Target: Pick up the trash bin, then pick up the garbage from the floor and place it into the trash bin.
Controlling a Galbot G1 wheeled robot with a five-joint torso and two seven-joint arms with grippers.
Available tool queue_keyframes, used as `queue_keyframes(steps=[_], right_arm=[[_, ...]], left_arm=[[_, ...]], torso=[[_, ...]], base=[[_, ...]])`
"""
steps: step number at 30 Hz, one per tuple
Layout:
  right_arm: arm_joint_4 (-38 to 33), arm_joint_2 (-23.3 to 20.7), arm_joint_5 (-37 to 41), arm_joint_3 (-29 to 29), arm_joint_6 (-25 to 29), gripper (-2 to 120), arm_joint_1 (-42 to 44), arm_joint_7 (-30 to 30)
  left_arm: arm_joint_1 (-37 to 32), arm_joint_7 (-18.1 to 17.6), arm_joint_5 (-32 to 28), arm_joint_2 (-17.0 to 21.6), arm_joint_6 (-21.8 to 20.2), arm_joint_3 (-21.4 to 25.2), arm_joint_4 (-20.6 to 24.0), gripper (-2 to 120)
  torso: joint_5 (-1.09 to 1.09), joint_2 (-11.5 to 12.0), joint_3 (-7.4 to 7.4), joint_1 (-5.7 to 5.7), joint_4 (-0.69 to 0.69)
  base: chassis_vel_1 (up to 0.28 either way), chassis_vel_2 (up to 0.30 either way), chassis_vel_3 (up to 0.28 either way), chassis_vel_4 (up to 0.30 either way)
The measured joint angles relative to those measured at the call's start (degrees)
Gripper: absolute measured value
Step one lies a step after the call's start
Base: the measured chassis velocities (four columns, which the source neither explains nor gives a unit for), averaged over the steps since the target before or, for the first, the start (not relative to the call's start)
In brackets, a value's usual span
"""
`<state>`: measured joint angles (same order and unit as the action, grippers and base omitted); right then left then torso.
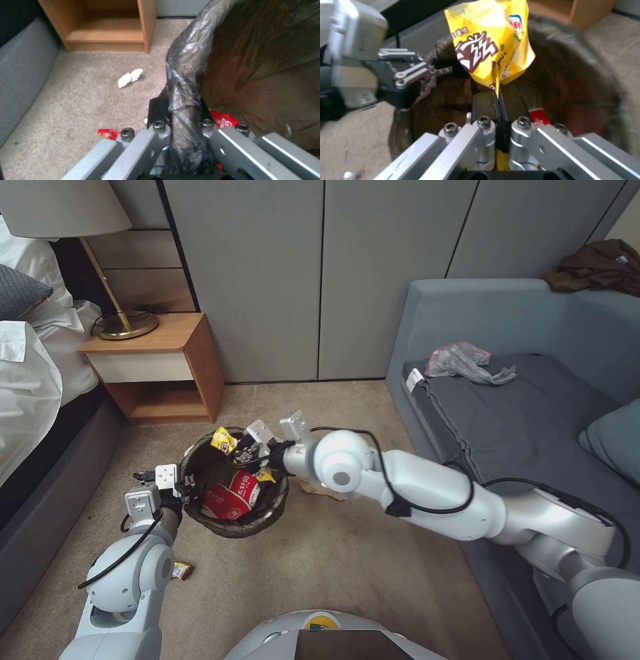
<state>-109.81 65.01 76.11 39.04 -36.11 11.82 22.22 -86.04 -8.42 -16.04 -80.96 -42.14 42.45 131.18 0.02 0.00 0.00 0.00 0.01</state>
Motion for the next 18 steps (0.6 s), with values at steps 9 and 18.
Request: queue_keyframes(steps=[9,18], right_arm=[[4.2,4.3,-0.6,1.0,1.2,0,1.7,-0.8],[5.8,5.7,-0.5,1.6,5.4,33,4.1,1.5]], left_arm=[[0.0,0.0,-0.6,0.2,0.0,0.6,0.0,0],[0.1,0.0,-0.6,-0.2,0.0,0.7,-0.3,0]], torso=[[-0.01,0.0,0.0,0.0,-0.02],[-0.01,0.0,0.0,0.0,-0.01]], base=[[0.0,0.0,0.0,0.0],[0.0,0.0,0.0,0.0]])
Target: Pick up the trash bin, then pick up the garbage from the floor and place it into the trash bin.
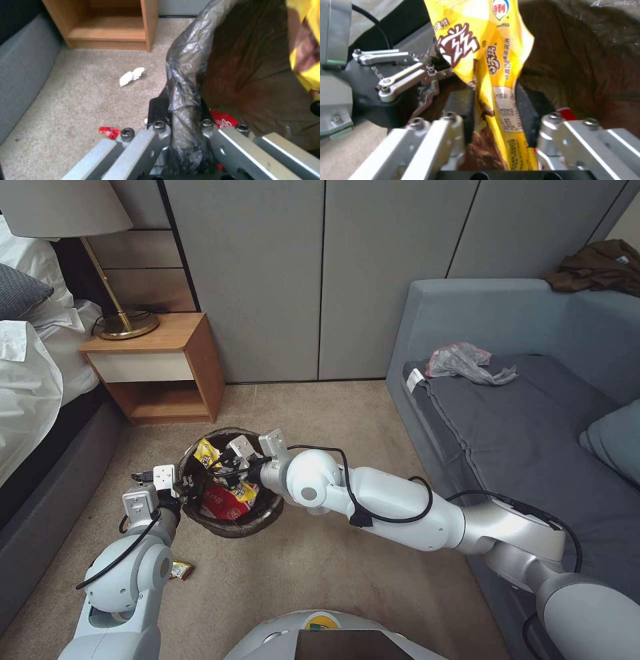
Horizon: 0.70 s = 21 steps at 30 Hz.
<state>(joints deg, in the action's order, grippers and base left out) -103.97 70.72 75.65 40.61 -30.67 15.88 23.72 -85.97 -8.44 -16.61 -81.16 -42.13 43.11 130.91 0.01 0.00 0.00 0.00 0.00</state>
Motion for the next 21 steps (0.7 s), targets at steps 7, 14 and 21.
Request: queue_keyframes(steps=[7,14,21], right_arm=[[-0.1,-0.5,0.7,-1.8,1.2,56,0.6,0.9],[-1.1,-1.3,1.8,-4.6,1.6,82,0.8,1.8],[-2.6,-3.1,3.3,-6.7,1.2,99,1.0,2.6]], left_arm=[[0.1,0.0,-0.1,0.0,0.0,0.4,0.0,0],[0.2,0.1,-0.1,0.1,0.0,0.5,-0.2,0],[0.3,0.0,-0.1,0.2,0.0,0.5,-0.4,0]], torso=[[-0.01,0.0,0.0,0.0,0.0],[-0.01,0.0,0.0,0.0,0.0],[-0.01,0.0,0.0,0.0,0.0]], base=[[0.0,0.0,0.0,0.0],[0.0,0.0,0.0,0.0],[0.0,0.0,0.0,0.0]])
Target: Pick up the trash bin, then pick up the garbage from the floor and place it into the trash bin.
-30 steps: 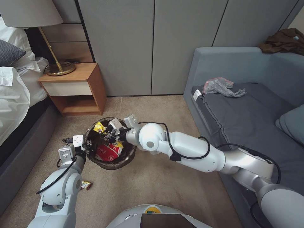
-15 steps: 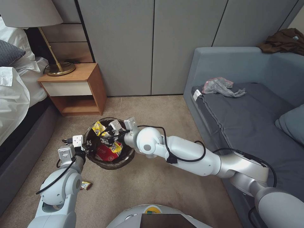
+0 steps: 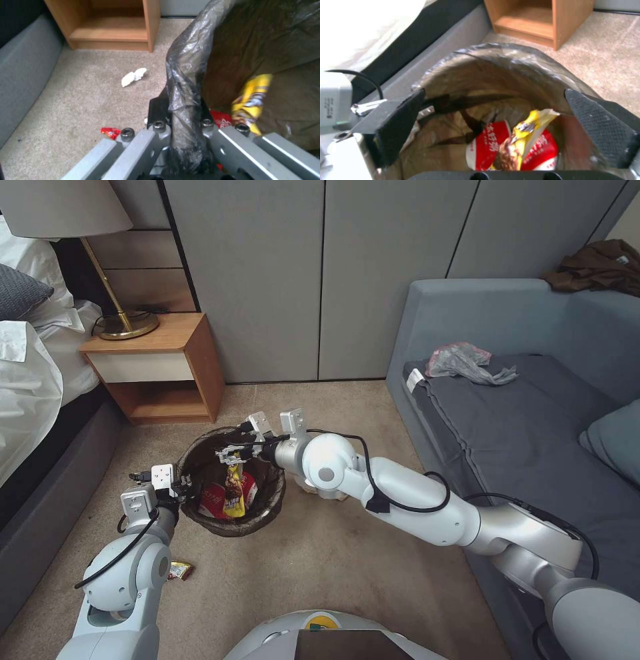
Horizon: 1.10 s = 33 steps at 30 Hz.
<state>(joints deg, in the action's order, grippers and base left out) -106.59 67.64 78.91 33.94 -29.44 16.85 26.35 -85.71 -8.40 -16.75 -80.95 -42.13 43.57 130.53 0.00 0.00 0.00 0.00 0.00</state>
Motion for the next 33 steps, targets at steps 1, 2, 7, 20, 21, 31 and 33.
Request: queue_keyframes(steps=[1,2,7,20,21,31,33], right_arm=[[-0.2,-0.3,0.0,-0.2,0.0,100,0.3,0.0],[-0.2,-0.3,0.0,-0.2,0.0,100,0.3,0.0],[-0.6,-0.6,0.2,-1.6,0.0,100,0.7,0.1],[-9.5,-17.2,-12.8,-22.5,4.6,100,5.4,-1.3],[-9.5,-17.2,-12.8,-22.5,4.6,100,5.4,-1.3],[-17.1,-15.3,-37.1,-58.4,10.7,100,44.3,-8.5],[-16.6,-13.1,-42.7,-60.4,12.6,100,48.6,-10.6]], left_arm=[[0.0,0.0,0.0,0.0,0.0,0.0,0.0,0],[0.0,0.0,0.0,0.0,0.0,0.0,0.0,0],[0.1,0.1,-0.1,0.1,0.0,0.2,0.0,0],[0.3,0.1,-0.7,0.3,0.0,0.3,0.0,0],[0.3,0.1,-0.7,0.3,0.0,0.3,0.0,0],[-0.1,-0.9,-1.2,0.1,0.0,-0.2,0.9,0],[-0.2,-0.9,-1.2,0.2,0.0,-0.2,1.0,0]], torso=[[0.0,0.0,0.0,0.0,0.0],[0.0,0.0,0.0,0.0,0.0],[0.0,0.0,0.0,0.0,-0.01],[-0.02,0.0,0.0,0.0,0.0],[-0.02,0.0,0.0,0.0,0.0],[-0.01,0.0,0.01,0.0,0.03],[0.03,0.0,0.01,0.0,0.02]], base=[[0.0,0.0,0.0,0.0],[0.0,0.0,0.0,0.0],[0.0,0.0,0.0,0.0],[0.0,0.0,0.0,0.0],[0.0,0.0,0.0,0.0],[0.0,0.0,0.0,0.0],[0.0,0.0,0.0,0.0]])
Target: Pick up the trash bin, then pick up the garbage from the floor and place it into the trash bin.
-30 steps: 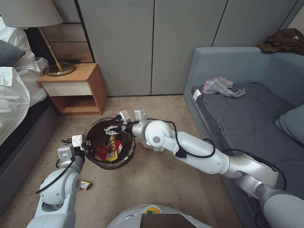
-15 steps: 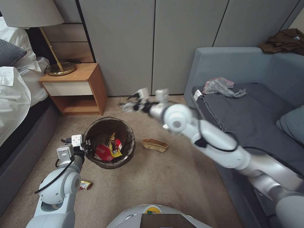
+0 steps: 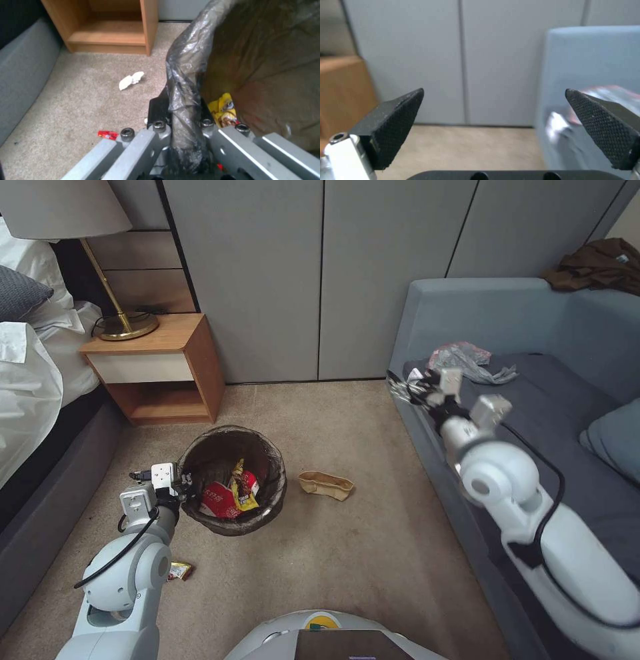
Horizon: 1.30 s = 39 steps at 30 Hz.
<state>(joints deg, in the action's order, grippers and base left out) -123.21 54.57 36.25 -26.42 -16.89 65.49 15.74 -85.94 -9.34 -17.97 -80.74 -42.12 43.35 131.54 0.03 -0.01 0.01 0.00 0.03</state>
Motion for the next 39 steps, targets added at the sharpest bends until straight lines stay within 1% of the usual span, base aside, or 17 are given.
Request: queue_keyframes(steps=[1,2,3,5,6,7,11,14,20,22,23,25,26,29,34,38,39], right_arm=[[0.4,1.6,-2.7,-0.9,1.2,100,2.7,-1.2],[0.4,1.6,-2.7,-0.9,1.2,100,2.7,-1.2],[1.3,5.9,-7.2,-2.0,4.3,100,8.3,-3.1],[2.3,10.8,-11.7,-2.5,6.8,100,12.1,-4.4],[2.3,10.8,-11.7,-2.5,6.8,100,12.1,-4.4],[3.0,13.7,-15.1,-2.5,8.6,100,14.1,-5.5],[3.6,17.1,-20.2,-1.7,10.5,100,16.6,-6.6],[3.6,17.4,-21.4,-0.9,10.6,100,17.1,-6.6],[2.8,15.7,-23.8,1.3,8.9,100,17.8,-6.8],[3.4,12.0,-22.3,2.9,4.4,100,15.1,-6.4],[3.4,12.0,-22.3,2.9,4.4,100,15.1,-6.4],[4.0,8.2,-20.2,5.2,-2.4,100,11.2,-4.2],[4.0,8.2,-20.2,5.2,-2.4,100,11.2,-4.2],[6.0,3.9,-12.2,10.1,-10.9,100,3.0,-0.7],[8.8,1.8,-8.1,13.7,-14.7,100,-3.1,0.0],[8.8,1.8,-8.1,13.7,-14.7,100,-3.1,0.0],[12.0,0.5,-5.6,17.9,-18.2,100,-8.5,-0.2]], left_arm=[[-0.1,0.0,0.0,0.1,0.0,0.0,0.1,0],[-0.1,0.0,0.0,0.1,0.0,0.0,0.1,0],[-0.3,0.0,-0.1,0.3,0.0,0.0,0.3,0],[-0.4,-0.2,-0.2,0.4,0.0,0.0,0.4,0],[-0.4,-0.2,-0.2,0.4,0.0,0.0,0.4,0],[-0.5,-0.5,-0.3,0.6,0.0,0.0,0.5,0],[-0.9,-1.4,-0.8,0.9,0.0,0.2,0.6,0],[-1.0,-1.6,-1.0,1.1,0.0,0.3,0.6,0],[-1.2,-1.6,-1.3,1.1,0.0,1.1,0.5,0],[-1.3,-1.4,-1.3,1.1,0.0,1.2,0.6,0],[-1.3,-1.4,-1.3,1.1,0.0,1.2,0.6,0],[-1.3,-1.3,-1.3,1.0,0.0,1.3,0.6,0],[-1.3,-1.3,-1.3,1.0,0.0,1.3,0.6,0],[-1.5,-1.1,-1.3,0.7,0.0,1.5,0.6,0],[-1.6,-1.0,-1.2,0.5,0.0,1.7,0.6,0],[-1.6,-1.0,-1.2,0.5,0.0,1.7,0.6,0],[-1.6,-0.9,-1.1,0.3,0.0,1.8,0.6,0]], torso=[[-0.04,0.0,0.0,0.0,-0.01],[-0.04,0.0,0.0,0.0,-0.01],[-0.06,0.0,0.0,0.0,-0.02],[-0.02,0.0,0.0,0.0,-0.01],[-0.02,0.0,0.0,0.0,-0.01],[-0.06,0.0,0.0,0.0,-0.02],[-0.02,0.0,0.0,0.0,-0.03],[-0.01,0.0,0.0,0.0,-0.04],[-0.03,0.0,0.0,0.0,-0.02],[-0.03,0.0,0.0,0.0,-0.01],[-0.03,0.0,0.0,0.0,-0.01],[-0.03,0.0,-0.01,0.0,-0.01],[-0.03,0.0,-0.01,0.0,-0.01],[-0.03,0.0,-0.01,0.0,-0.02],[-0.04,0.0,-0.01,0.0,-0.06],[-0.04,0.0,-0.01,0.0,-0.06],[-0.01,0.0,-0.02,0.0,-0.05]], base=[[0.0,0.0,0.0,0.0],[0.0,0.0,0.0,0.0],[0.0,0.0,0.0,0.0],[0.0,0.0,0.0,0.0],[0.0,0.0,0.0,0.0],[0.0,0.0,0.0,0.0],[0.0,0.0,0.0,0.0],[0.0,0.0,0.0,0.0],[0.0,0.0,0.0,0.0],[0.0,0.0,0.0,0.0],[0.0,0.0,0.0,0.0],[0.0,0.0,0.0,0.0],[0.0,0.0,0.0,0.0],[0.0,0.0,0.0,0.0],[0.0,0.0,0.0,0.0],[0.0,0.0,0.0,0.0],[0.0,0.0,0.0,0.0]])
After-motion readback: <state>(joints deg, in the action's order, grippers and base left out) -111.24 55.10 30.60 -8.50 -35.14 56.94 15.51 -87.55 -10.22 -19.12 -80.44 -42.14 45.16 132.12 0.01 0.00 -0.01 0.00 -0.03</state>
